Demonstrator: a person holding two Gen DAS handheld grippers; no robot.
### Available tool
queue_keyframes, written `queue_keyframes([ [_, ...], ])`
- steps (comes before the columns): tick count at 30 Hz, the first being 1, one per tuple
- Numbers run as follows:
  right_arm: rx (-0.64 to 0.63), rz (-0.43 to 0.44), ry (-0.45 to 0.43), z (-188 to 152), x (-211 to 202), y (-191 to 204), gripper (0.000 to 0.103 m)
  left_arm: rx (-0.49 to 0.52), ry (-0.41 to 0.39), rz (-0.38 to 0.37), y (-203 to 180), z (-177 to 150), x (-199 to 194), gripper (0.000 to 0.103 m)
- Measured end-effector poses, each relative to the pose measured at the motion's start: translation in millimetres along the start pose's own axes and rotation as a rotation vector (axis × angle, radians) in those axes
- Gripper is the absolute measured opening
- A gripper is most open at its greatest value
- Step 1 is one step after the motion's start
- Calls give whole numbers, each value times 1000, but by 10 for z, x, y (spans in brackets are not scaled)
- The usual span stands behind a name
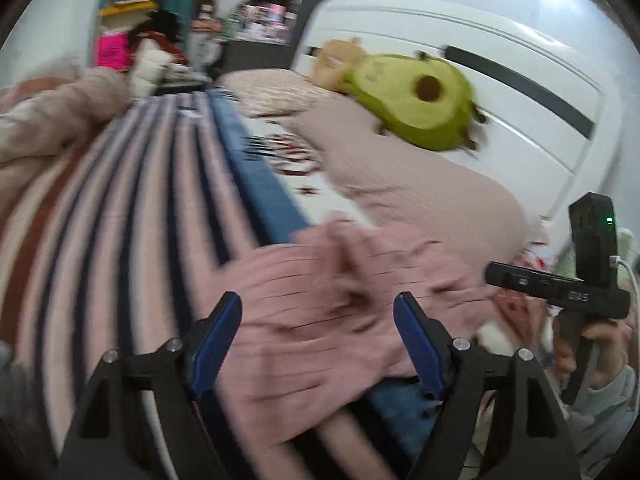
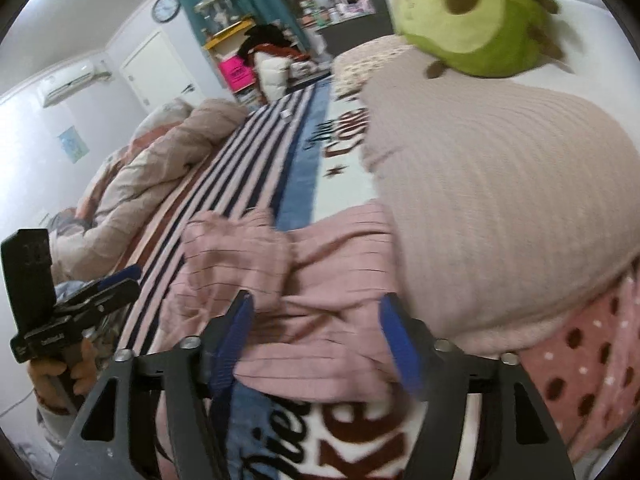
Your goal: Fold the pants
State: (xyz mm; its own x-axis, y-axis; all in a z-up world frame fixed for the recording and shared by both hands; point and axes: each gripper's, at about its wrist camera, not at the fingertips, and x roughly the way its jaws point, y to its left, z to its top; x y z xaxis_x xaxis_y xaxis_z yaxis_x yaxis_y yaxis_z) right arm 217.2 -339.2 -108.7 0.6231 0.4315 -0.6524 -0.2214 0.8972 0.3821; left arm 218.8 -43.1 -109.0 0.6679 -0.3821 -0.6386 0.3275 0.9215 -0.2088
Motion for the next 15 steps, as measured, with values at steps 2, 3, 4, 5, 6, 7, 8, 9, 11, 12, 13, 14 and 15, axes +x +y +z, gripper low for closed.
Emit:
queue_keyframes([
  [2, -15, 30, 25, 13, 181, 135, 77, -30, -7, 67, 178, -72, -100, 75],
  [3, -20, 38, 35, 14, 252, 185, 79, -55, -10, 95, 289, -127, -159, 75],
  [4, -30, 47, 47, 14, 354, 264, 81, -72, -11, 108, 358, -166, -196, 75],
  [5, -43, 52, 53, 7, 429, 332, 83, -87, -11, 117, 434, -202, -221, 75],
  [6, -67, 51, 59, -3, 521, 425, 86, -112, -13, 129, 523, -262, -254, 75],
  [7, -96, 39, 64, -14, 613, 515, 87, -128, -13, 135, 579, -296, -271, 75],
  [8, -139, 15, 66, -35, 717, 633, 89, -141, -13, 140, 627, -331, -288, 75],
  [9, -169, -11, 64, -58, 785, 702, 89, -159, -12, 142, 681, -378, -299, 75],
  [11, -228, -94, 57, -96, 934, 833, 89, -174, -9, 145, 724, -425, -301, 75],
  [12, -251, -152, 42, -113, 1007, 873, 89, -179, -6, 145, 723, -458, -295, 75],
  [13, -257, -183, 28, -113, 1032, 875, 89, -181, -3, 144, 732, -463, -287, 75],
  [14, -256, -211, 11, -114, 1044, 856, 83, -182, 0, 143, 729, -474, -274, 75],
  [15, -239, -232, -6, -110, 1026, 799, 61, -182, 2, 141, 728, -477, -266, 75],
])
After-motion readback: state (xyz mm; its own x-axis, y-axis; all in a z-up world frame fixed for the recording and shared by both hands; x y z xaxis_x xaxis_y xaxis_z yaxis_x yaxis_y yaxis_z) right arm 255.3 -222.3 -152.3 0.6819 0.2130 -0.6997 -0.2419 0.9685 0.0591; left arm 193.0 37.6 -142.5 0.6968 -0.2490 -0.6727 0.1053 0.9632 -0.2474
